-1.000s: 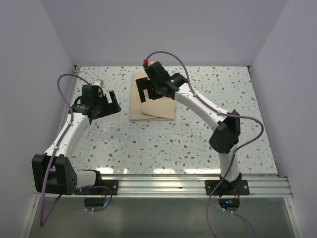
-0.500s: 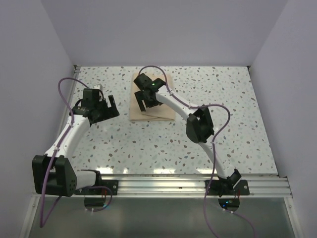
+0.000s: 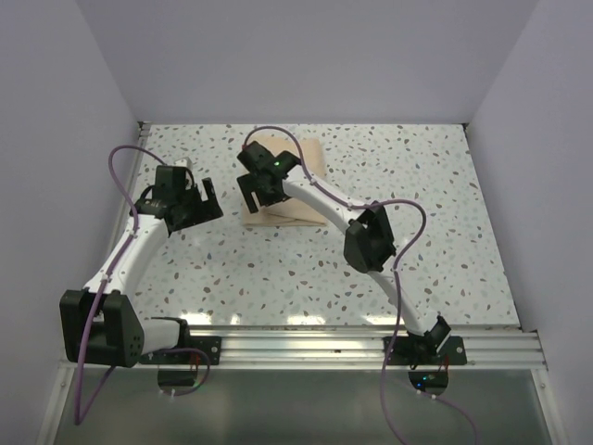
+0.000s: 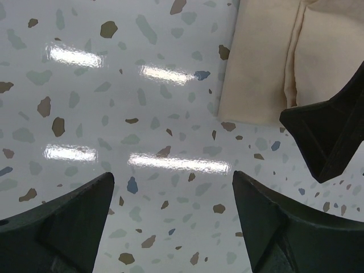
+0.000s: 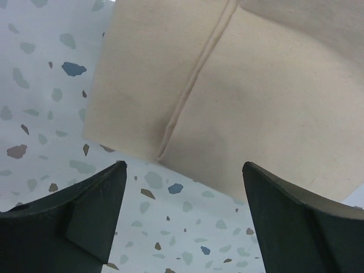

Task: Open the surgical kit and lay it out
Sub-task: Open the surgical kit at the center of the board.

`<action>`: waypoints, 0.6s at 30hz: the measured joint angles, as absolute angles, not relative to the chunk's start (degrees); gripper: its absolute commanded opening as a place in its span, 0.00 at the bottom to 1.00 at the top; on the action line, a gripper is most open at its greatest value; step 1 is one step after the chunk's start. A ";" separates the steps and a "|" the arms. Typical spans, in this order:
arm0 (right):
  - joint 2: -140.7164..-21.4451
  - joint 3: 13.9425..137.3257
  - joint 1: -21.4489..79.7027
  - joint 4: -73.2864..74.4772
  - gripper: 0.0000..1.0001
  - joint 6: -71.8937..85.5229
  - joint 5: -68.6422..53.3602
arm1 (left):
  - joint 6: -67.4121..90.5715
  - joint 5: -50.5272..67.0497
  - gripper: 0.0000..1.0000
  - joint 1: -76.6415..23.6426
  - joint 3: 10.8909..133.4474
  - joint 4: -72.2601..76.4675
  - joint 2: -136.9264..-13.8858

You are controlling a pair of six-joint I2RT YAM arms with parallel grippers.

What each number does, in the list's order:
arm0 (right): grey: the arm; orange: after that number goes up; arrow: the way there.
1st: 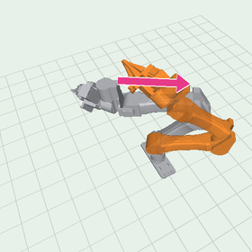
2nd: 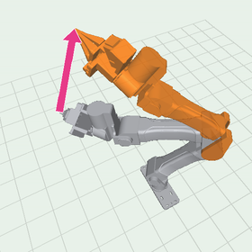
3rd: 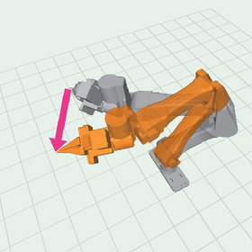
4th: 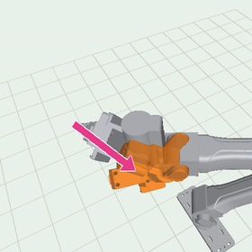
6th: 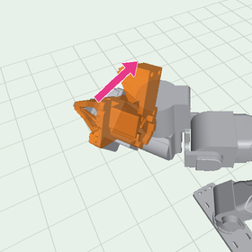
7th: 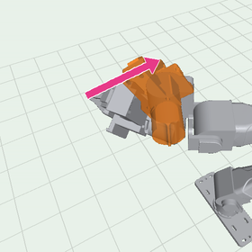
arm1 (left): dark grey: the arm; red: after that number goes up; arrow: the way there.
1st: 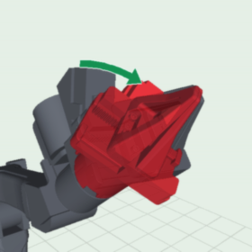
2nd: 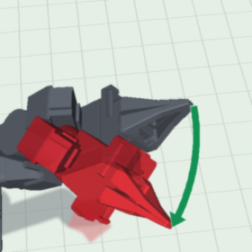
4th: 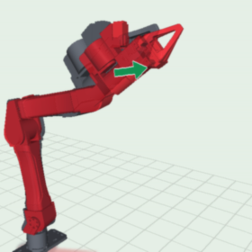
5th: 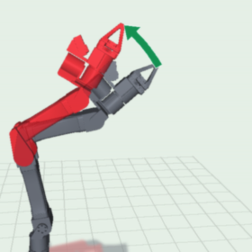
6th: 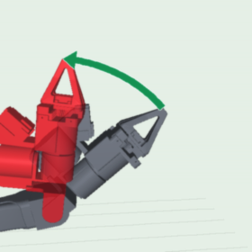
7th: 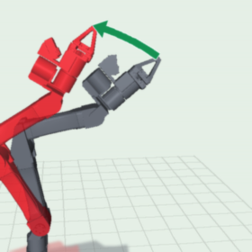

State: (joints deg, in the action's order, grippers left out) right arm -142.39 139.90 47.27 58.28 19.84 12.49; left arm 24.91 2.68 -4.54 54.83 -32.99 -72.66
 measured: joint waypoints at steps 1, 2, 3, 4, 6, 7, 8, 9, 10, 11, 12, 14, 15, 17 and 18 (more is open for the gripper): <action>-142.41 139.90 47.42 58.28 0.78 19.84 12.49 | 24.91 2.68 0.89 -4.54 54.83 -32.99 -72.69; -142.50 139.90 47.55 58.28 0.73 19.77 12.51 | 24.91 2.68 0.89 -4.54 54.83 -33.01 -72.71; -142.65 139.90 47.62 58.26 0.68 19.79 12.51 | 24.91 2.68 0.89 -4.54 54.83 -33.06 -72.73; -143.00 139.90 47.64 58.26 0.54 19.79 12.53 | 24.91 2.68 0.88 -4.54 54.83 -33.06 -72.75; -143.90 139.90 47.66 58.28 0.43 19.68 12.75 | 24.91 2.70 0.88 -4.54 54.85 -33.06 -72.93; -144.51 139.90 47.64 58.26 0.40 19.62 12.93 | 24.88 2.74 0.88 -4.54 54.94 -33.04 -73.14; -145.14 139.90 47.62 58.24 0.38 19.49 13.10 | 24.91 2.76 0.87 -4.54 55.09 -33.04 -73.52; -145.77 139.90 47.59 58.30 0.38 19.44 13.19 | 24.91 2.79 0.87 -4.54 55.46 -33.08 -74.08; -146.19 139.90 47.57 58.30 0.26 19.42 13.43 | 24.91 2.92 0.86 -4.54 55.99 -33.10 -74.74; -146.54 139.90 47.55 58.30 0.19 19.14 13.61 | 24.91 3.03 0.86 -4.54 56.55 -33.10 -75.31; -146.63 139.90 47.48 58.33 0.10 19.07 13.72 | 24.91 3.20 0.86 -4.54 57.21 -33.04 -75.96; -146.61 139.92 47.29 58.50 0.00 18.85 14.13 | 24.91 3.33 0.85 -4.73 59.00 -33.04 -77.32; -146.58 139.98 47.11 58.50 0.00 18.87 14.20 | 24.91 3.29 0.85 -5.06 60.25 -33.01 -78.13; -146.45 140.03 46.78 58.59 0.00 18.98 14.28 | 24.88 2.96 0.85 -6.20 63.68 -33.26 -80.16; -146.26 140.03 46.59 58.76 0.00 18.98 14.50 | 24.88 2.76 0.85 -7.09 65.80 -33.36 -81.45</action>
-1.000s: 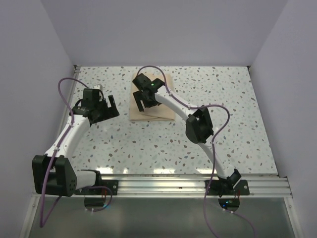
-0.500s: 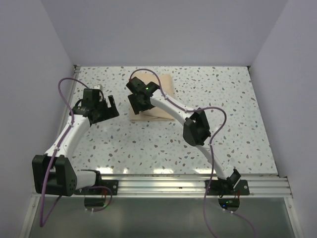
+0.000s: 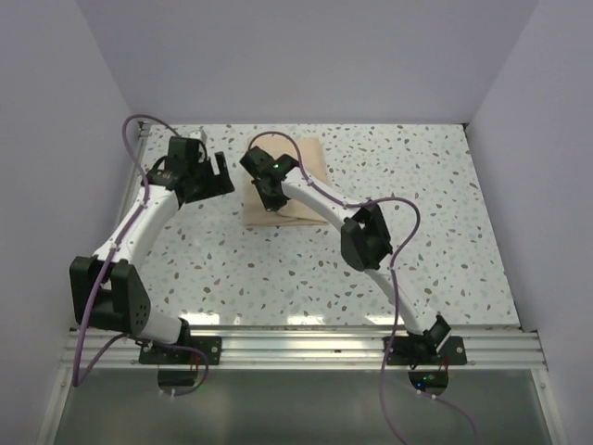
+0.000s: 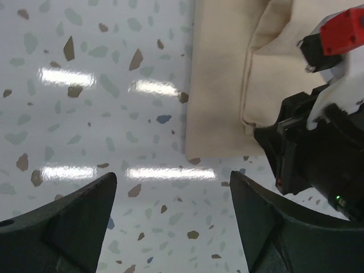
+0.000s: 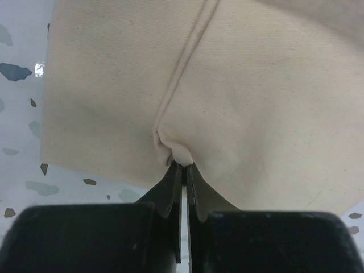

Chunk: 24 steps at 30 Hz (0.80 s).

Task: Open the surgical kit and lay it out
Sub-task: Open the surgical kit at the center of the board.

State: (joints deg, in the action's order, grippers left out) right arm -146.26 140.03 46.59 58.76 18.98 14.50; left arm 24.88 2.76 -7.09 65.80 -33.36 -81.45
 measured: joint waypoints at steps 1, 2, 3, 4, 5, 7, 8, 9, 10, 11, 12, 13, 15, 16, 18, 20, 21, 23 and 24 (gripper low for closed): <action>-145.84 140.03 46.39 58.96 0.00 18.98 14.79 | 24.88 2.61 0.84 -8.10 68.36 -33.61 -82.85; -145.21 139.96 46.15 59.05 0.00 18.98 15.49 | 24.88 2.52 0.84 -9.19 70.81 -33.41 -84.29; -144.03 139.31 45.71 58.81 0.00 18.98 16.10 | 24.88 2.46 0.83 -10.09 72.75 -33.45 -85.52; -141.88 137.21 45.19 58.08 0.00 18.98 16.80 | 24.86 2.46 0.82 -11.18 75.16 -33.47 -87.02; -139.20 134.74 44.45 57.60 0.00 18.98 17.56 | 24.84 2.46 0.82 -12.29 77.38 -33.30 -88.55; -132.25 128.27 42.19 55.61 0.00 19.03 19.20 | 24.67 2.13 0.82 -14.74 81.47 -33.58 -91.79; -129.03 125.34 41.06 54.85 0.00 19.03 19.97 | 24.47 1.54 0.82 -16.19 83.42 -33.56 -93.56; -125.08 121.73 39.35 53.84 0.00 19.03 20.73 | 24.34 0.80 0.81 -17.76 85.36 -33.71 -95.48; -121.05 117.93 37.54 52.58 0.00 19.05 21.65 | 24.27 0.01 0.81 -19.44 87.46 -34.13 -97.54; -117.54 114.69 35.66 51.90 0.00 19.16 22.41 | 24.14 -0.78 0.81 -21.21 89.36 -34.17 -99.59; -114.69 111.94 33.74 51.05 0.00 19.25 23.38 | 23.88 -1.65 0.80 -23.11 91.35 -34.76 -101.84; -112.31 109.38 31.88 50.17 0.00 19.42 24.27 | 23.66 -2.26 0.79 -24.51 92.97 -35.05 -103.63; -109.69 105.08 29.10 49.50 0.00 19.53 26.59 | 23.09 -4.08 0.79 -28.23 96.51 -35.97 -108.14; -109.06 102.78 28.36 48.99 0.00 19.68 27.73 | 22.92 -4.86 0.79 -29.87 98.19 -36.56 -110.19; -108.84 98.65 27.83 48.69 0.00 20.01 29.32 | 22.83 -6.48 0.79 -32.99 100.64 -37.54 -113.82; -109.21 94.43 27.79 49.21 0.18 20.58 30.02 | 22.79 -7.99 0.79 -35.66 102.61 -38.96 -116.81; -109.71 93.14 27.66 49.58 0.40 21.17 30.28 | 22.79 -8.84 0.79 -36.73 103.88 -40.03 -118.37; -111.18 92.23 27.40 50.70 0.84 22.17 30.76 | 22.79 -10.76 0.79 -38.17 106.08 -41.39 -121.01; -111.74 92.23 27.16 51.27 0.90 22.20 31.16 | 22.79 -11.81 0.79 -38.72 107.04 -42.09 -122.32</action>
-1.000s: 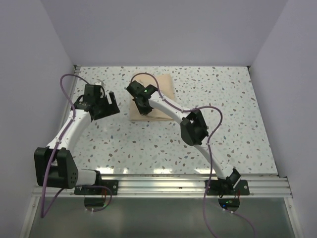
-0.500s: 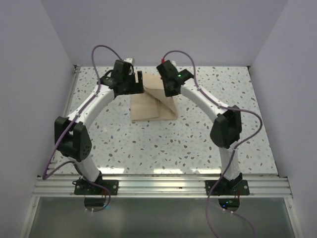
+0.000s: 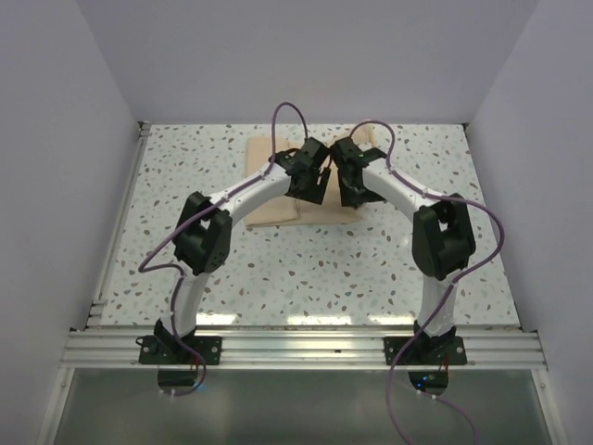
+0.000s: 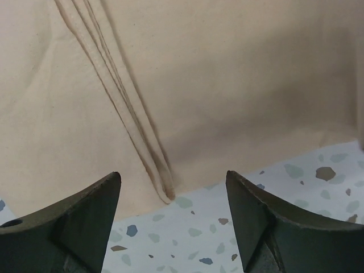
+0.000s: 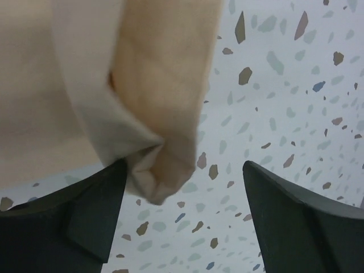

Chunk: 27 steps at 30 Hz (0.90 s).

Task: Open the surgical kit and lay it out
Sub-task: Open the surgical kit at the center of the board.

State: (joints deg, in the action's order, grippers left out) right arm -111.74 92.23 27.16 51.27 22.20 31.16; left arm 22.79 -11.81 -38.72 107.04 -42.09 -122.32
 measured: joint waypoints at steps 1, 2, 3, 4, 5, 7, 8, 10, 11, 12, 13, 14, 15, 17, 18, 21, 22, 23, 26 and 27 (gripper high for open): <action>-112.14 92.23 26.87 51.77 0.95 22.57 31.59 | 22.79 -12.97 0.78 -39.11 107.94 -42.98 -123.66; -112.25 92.23 26.61 52.12 0.99 22.81 31.86 | 22.76 -14.00 0.78 -39.35 108.38 -43.57 -124.68; -112.29 92.23 26.20 52.58 0.98 23.20 32.40 | 22.76 -14.92 0.77 -39.44 108.57 -44.16 -125.43; -112.29 92.27 25.76 53.10 0.98 23.59 33.43 | 22.79 -16.23 0.76 -39.46 108.64 -45.06 -126.43; -112.29 92.44 25.52 53.43 0.98 23.79 33.91 | 22.83 -17.26 0.76 -39.46 108.64 -45.89 -127.22; -112.29 93.17 24.82 54.33 0.99 24.45 35.05 | 22.92 -18.90 0.72 -39.46 108.64 -47.09 -128.68; -112.29 93.84 24.53 55.07 0.98 24.73 35.57 | 22.92 -19.57 0.68 -39.46 108.64 -47.72 -129.49; -112.29 95.70 24.08 56.14 0.99 25.28 36.84 | 23.00 -20.56 0.51 -39.42 108.64 -48.66 -130.80; -112.25 96.68 23.94 56.36 0.98 25.52 37.26 | 23.00 -20.91 0.43 -39.42 108.64 -48.93 -131.24; -112.20 97.71 23.86 56.53 0.98 25.63 37.85 | 23.00 -21.12 0.24 -39.42 108.64 -48.99 -131.44; -112.20 98.85 23.68 56.66 0.98 25.71 38.13 | 23.03 -21.10 0.17 -39.42 108.71 -48.97 -131.48; -112.14 99.70 23.59 56.64 0.98 25.74 38.30 | 22.94 -21.08 0.09 -39.42 108.97 -49.15 -131.48; -112.12 101.03 23.46 56.82 0.98 25.74 38.35 | 22.79 -21.28 0.00 -39.57 109.78 -49.93 -131.55; -112.12 103.33 23.18 57.04 0.98 25.67 38.44 | 22.70 -21.78 0.00 -39.66 112.03 -51.99 -131.68; -112.14 104.51 23.00 57.12 0.98 25.67 38.46 | 22.72 -22.00 0.00 -39.62 113.21 -52.90 -131.70; -112.73 108.95 22.24 57.91 0.95 25.52 38.02 | 22.92 -22.76 0.00 -38.63 116.71 -54.50 -130.93; -113.16 110.21 21.67 57.89 0.95 25.45 37.91 | 23.00 -22.83 0.00 -37.91 116.97 -54.68 -130.02; -114.02 112.03 21.15 57.95 0.94 25.41 37.47 | 23.44 -22.74 0.00 -36.86 116.44 -54.57 -128.44; -117.56 117.25 19.27 57.63 0.89 25.17 34.74 | 25.23 -22.65 0.01 -31.38 109.73 -53.17 -119.63; -119.15 119.13 18.59 57.63 0.89 25.04 33.71 | 26.04 -22.72 0.07 -28.45 105.67 -52.27 -115.20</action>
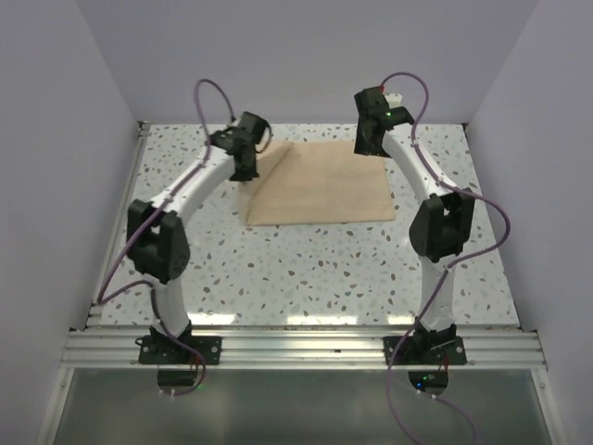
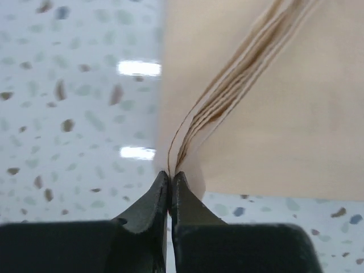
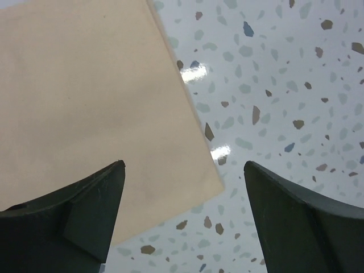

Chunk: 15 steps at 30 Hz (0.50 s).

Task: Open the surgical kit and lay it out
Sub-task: Open the surgical kit at the center of the board.

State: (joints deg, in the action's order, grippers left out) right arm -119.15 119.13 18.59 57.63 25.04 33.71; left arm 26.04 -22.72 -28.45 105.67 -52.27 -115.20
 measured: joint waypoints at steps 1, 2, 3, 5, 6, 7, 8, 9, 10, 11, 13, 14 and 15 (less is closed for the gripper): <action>-120.90 121.05 17.87 57.43 0.89 25.04 32.32 | 26.52 -22.72 0.18 -25.63 102.19 -51.86 -111.39; -122.69 122.78 17.15 57.08 0.88 25.04 31.14 | 27.09 -22.72 0.51 -22.06 98.13 -51.42 -106.89; -124.20 124.27 16.60 57.08 0.88 25.06 29.98 | 27.35 -23.05 0.73 -18.35 93.10 -49.34 -102.24; -127.83 127.63 15.20 55.94 0.87 25.12 26.87 | 28.53 -25.04 0.99 -11.75 84.82 -48.75 -94.67; -129.47 129.01 14.52 55.24 0.87 25.17 25.26 | 29.32 -25.93 1.00 -9.67 81.28 -48.58 -91.94; -131.02 130.02 13.91 54.28 0.87 25.26 23.79 | 29.87 -26.57 1.00 -8.60 78.46 -49.01 -90.26; -132.40 131.17 13.28 53.63 0.87 25.39 22.35 | 30.50 -26.85 1.00 -8.43 76.20 -49.19 -89.54; -133.91 132.53 12.69 52.86 0.86 25.61 21.21 | 30.96 -26.81 1.00 -8.69 74.39 -49.25 -89.49; -134.98 133.32 12.27 51.88 0.85 25.78 20.56 | 31.27 -26.57 1.00 -9.17 72.75 -49.36 -89.91; -136.18 134.19 11.70 50.65 0.84 26.11 19.62 | 31.62 -26.24 1.00 -9.54 71.50 -49.45 -90.28; -138.10 135.04 10.74 47.77 0.81 26.83 18.37 | 32.53 -25.15 0.99 -10.22 68.55 -49.67 -90.54; -139.17 135.68 10.33 46.61 0.80 27.09 18.28 | 33.01 -24.64 0.98 -10.33 67.51 -50.13 -90.52; -140.40 136.84 9.98 45.54 0.78 27.35 18.20 | 33.52 -24.25 0.98 -10.33 66.70 -50.43 -90.39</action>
State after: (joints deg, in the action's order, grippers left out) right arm -140.40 136.84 9.98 45.54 27.35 18.20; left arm 33.52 -24.25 -10.33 66.70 -50.43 -90.39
